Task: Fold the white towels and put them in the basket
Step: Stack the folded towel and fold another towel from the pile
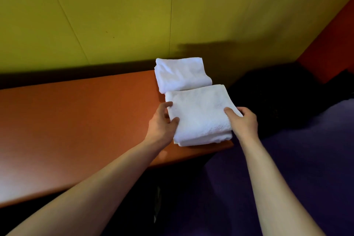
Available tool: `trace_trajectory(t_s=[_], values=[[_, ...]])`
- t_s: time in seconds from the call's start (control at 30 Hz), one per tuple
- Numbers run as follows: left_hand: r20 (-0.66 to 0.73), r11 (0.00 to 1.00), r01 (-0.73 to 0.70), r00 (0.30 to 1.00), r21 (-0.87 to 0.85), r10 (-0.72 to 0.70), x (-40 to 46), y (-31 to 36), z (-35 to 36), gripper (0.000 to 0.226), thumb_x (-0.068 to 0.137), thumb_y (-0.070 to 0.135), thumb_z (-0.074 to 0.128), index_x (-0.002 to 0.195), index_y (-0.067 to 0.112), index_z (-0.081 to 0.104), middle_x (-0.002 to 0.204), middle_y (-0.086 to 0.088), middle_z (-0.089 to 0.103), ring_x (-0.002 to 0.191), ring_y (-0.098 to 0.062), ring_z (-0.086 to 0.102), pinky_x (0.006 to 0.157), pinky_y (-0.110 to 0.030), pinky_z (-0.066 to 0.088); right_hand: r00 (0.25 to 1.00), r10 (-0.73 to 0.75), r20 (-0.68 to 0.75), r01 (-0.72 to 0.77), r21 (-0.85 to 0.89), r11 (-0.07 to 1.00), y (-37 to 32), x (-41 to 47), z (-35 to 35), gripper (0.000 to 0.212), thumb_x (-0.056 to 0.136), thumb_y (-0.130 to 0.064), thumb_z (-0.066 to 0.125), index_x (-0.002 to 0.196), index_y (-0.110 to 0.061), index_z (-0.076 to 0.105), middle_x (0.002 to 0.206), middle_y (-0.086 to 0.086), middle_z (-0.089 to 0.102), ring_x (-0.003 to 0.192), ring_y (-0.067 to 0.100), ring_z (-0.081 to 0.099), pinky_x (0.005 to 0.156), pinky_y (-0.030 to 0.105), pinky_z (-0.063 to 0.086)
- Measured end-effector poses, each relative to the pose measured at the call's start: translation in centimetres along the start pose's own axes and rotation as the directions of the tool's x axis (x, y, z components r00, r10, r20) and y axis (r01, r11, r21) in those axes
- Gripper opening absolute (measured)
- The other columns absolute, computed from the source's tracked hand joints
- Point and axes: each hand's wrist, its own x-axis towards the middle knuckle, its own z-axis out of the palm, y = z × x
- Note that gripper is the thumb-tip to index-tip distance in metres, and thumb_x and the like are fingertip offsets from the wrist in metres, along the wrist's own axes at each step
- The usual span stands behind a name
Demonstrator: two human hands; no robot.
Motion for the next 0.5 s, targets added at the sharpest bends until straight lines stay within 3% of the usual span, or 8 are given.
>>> trace_trajectory(t_s=[0.2, 0.33, 0.4, 0.5], values=[[-0.054, 0.987, -0.161, 0.986, -0.001, 0.161, 0.9, 0.3, -0.4, 0.033, 0.099, 0.025, 0.060, 0.126, 0.042, 0.052, 0.121, 0.010, 0.061, 0.099, -0.010, 0.065, 0.070, -0.029, 0.061, 0.989, -0.090, -0.114, 0.089, -0.008, 0.996, -0.5, -0.9, -0.3, 0.025, 0.083, -0.041, 0.066, 0.104, -0.028, 0.066, 0.101, -0.004, 0.069, 0.093, 0.019, 0.065, 0.072, 0.028, 0.046], [0.075, 0.962, -0.138, 0.989, 0.237, 0.123, 0.5, -0.6, -0.4, 0.039, 0.102, 0.028, 0.053, 0.141, 0.029, 0.050, 0.129, -0.007, 0.056, 0.106, -0.025, 0.061, 0.092, -0.038, 0.053, 0.986, -0.129, -0.105, 0.106, -0.199, 0.974, 0.0, -2.8, 0.5, 0.039, 0.091, -0.041, 0.061, 0.124, -0.021, 0.058, 0.118, 0.007, 0.062, 0.108, 0.028, 0.059, 0.083, 0.037, 0.048], [0.145, 0.938, -0.169, 0.981, 0.302, 0.130, -0.1, -1.2, -0.7, 0.045, 0.105, 0.034, 0.046, 0.149, 0.028, 0.044, 0.143, -0.010, 0.043, 0.123, -0.029, 0.053, 0.104, -0.035, 0.043, 0.943, -0.292, -0.161, 0.233, -0.306, 0.923, 0.0, -3.6, 0.5, 0.041, 0.093, -0.037, 0.061, 0.131, -0.022, 0.055, 0.124, 0.010, 0.057, 0.112, 0.031, 0.054, 0.093, 0.044, 0.045], [0.184, 0.896, -0.228, 0.968, 0.382, 0.169, -1.0, -1.5, -1.5, 0.047, 0.106, 0.039, 0.042, 0.152, 0.030, 0.040, 0.155, -0.006, 0.030, 0.138, -0.031, 0.038, 0.114, -0.042, 0.034, 0.835, -0.506, -0.218, 0.375, -0.448, 0.812, -0.7, -4.7, 0.7, 0.038, 0.094, -0.032, 0.061, 0.131, -0.025, 0.059, 0.127, 0.005, 0.056, 0.114, 0.028, 0.050, 0.095, 0.046, 0.039]])
